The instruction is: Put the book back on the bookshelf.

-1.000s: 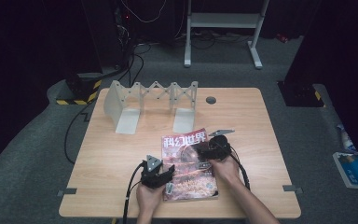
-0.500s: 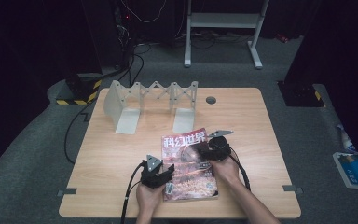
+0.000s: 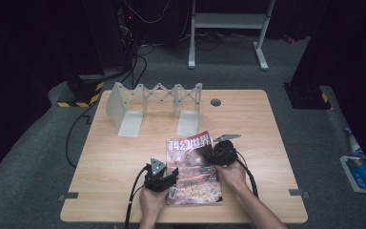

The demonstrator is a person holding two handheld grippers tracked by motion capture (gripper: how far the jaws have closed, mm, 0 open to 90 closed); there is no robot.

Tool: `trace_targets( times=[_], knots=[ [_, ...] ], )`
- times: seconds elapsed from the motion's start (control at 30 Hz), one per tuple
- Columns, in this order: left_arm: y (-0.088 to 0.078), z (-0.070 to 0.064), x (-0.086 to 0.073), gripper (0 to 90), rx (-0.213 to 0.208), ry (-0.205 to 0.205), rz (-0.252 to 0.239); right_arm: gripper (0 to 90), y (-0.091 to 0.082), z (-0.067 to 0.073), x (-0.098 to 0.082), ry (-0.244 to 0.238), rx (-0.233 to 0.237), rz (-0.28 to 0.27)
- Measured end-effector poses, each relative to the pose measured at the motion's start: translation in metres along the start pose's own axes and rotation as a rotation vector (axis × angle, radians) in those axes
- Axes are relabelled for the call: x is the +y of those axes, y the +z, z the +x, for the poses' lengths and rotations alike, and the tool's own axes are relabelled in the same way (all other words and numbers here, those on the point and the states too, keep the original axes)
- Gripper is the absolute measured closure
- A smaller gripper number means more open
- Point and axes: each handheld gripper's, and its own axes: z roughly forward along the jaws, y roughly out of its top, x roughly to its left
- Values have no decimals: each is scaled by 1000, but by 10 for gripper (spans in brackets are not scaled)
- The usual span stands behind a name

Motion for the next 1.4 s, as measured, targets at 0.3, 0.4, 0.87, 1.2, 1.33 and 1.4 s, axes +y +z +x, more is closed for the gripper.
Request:
trace_targets(
  times=[0.3, 0.4, 0.87, 1.2, 1.33, 1.4],
  knots=[
    [0, 0, 0, 451, 5, 5, -1, 621, -1, 1, -1, -11, -2, 17],
    [0, 0, 0, 451, 5, 3, -2, 639, -1, 1, -2, -9, 0, 15],
    [2, 2, 4, 363, -40, 38, 26, 829, -7, -2, -7, -23, 20, -2],
    [2, 17, 14, 379, -124, -15, 86, 879, -13, 0, -10, -34, 36, -51],
    [3, 20, 19, 354, -122, 14, 123, 883, -18, 3, -10, -42, 46, -72],
    [5, 23, 21, 346, -140, 9, 123, 884, -21, 5, -10, -49, 47, -82]
  ],
)
